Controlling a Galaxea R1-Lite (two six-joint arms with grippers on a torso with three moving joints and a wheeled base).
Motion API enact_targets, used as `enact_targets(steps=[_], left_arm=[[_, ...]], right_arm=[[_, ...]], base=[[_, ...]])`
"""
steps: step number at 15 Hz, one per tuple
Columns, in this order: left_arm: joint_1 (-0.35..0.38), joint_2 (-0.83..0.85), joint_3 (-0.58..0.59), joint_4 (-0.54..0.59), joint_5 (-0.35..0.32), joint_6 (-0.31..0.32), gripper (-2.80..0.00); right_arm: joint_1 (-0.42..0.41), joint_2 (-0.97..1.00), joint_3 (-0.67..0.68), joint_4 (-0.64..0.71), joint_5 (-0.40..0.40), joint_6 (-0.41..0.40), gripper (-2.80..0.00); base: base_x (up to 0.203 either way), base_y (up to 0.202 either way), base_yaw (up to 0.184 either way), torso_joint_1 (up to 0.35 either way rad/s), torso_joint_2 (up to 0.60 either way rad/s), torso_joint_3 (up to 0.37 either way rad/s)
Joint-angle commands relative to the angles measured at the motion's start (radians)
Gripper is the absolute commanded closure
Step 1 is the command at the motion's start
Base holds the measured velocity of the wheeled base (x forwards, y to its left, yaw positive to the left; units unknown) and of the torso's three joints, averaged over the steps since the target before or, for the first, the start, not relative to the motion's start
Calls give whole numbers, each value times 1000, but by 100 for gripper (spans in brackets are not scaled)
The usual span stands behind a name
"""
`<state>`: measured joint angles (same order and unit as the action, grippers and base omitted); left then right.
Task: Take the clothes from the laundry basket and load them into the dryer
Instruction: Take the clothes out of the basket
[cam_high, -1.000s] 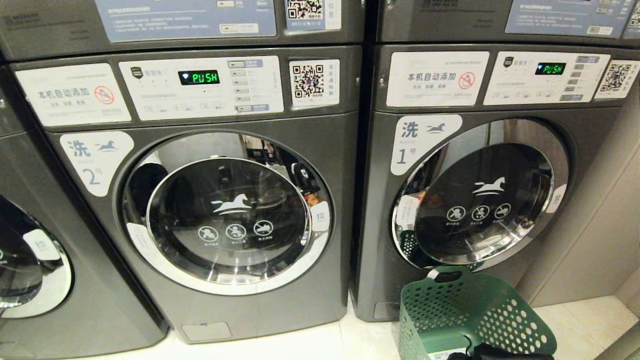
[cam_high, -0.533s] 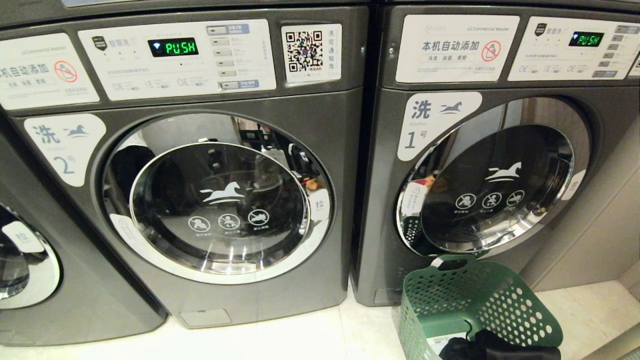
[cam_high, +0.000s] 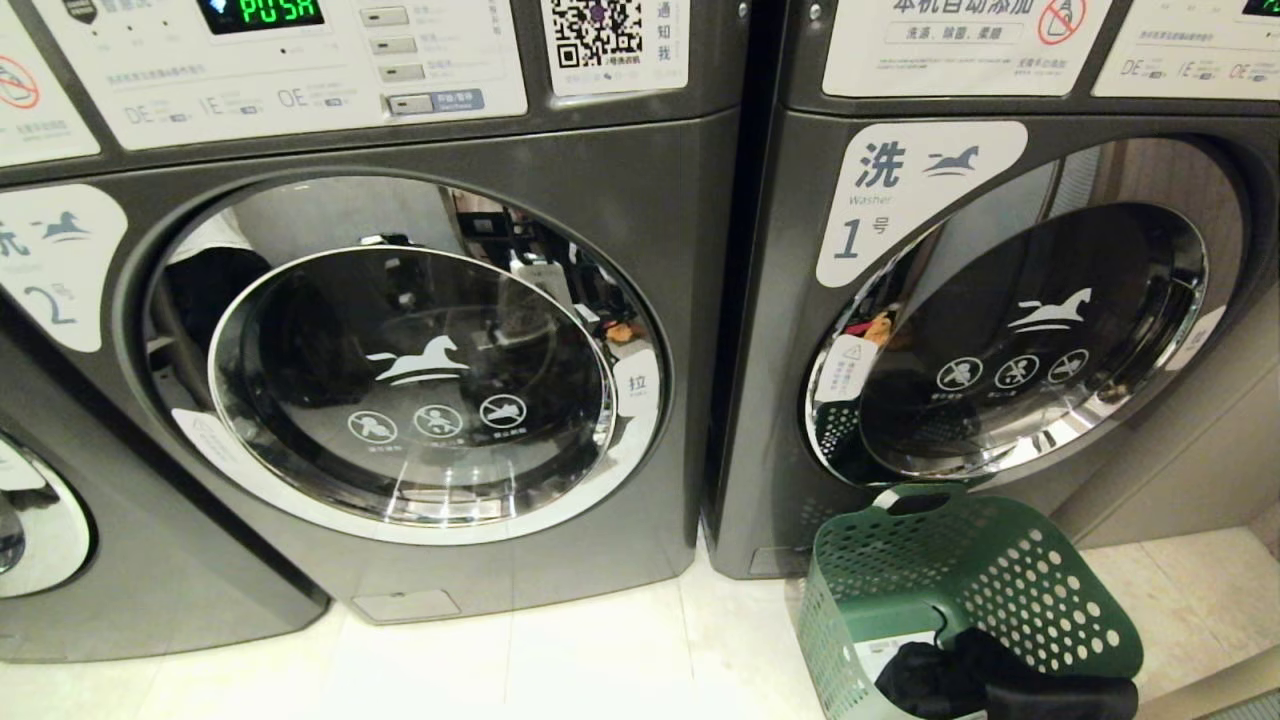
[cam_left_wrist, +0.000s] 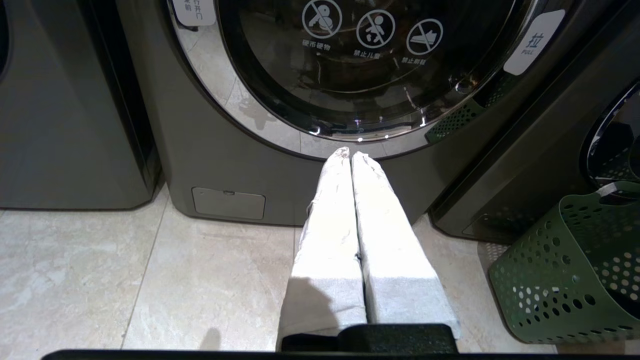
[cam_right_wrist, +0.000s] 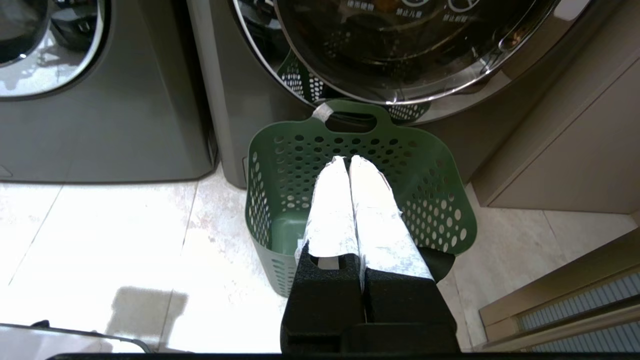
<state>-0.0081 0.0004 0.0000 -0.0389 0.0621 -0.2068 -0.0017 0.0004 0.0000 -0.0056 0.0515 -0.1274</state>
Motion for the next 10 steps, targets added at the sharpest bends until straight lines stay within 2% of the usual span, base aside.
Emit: enact_targets(steps=[1, 10], left_arm=[[0, 0, 29, 0, 1, -2, 0], [0, 0, 29, -1, 1, -2, 0]], right_arm=[[0, 0, 6, -1, 1, -1, 0], [0, 0, 5, 1, 1, 0, 0]], base=[[0, 0, 0, 7, 6, -206], [0, 0, 0, 2, 1, -193]])
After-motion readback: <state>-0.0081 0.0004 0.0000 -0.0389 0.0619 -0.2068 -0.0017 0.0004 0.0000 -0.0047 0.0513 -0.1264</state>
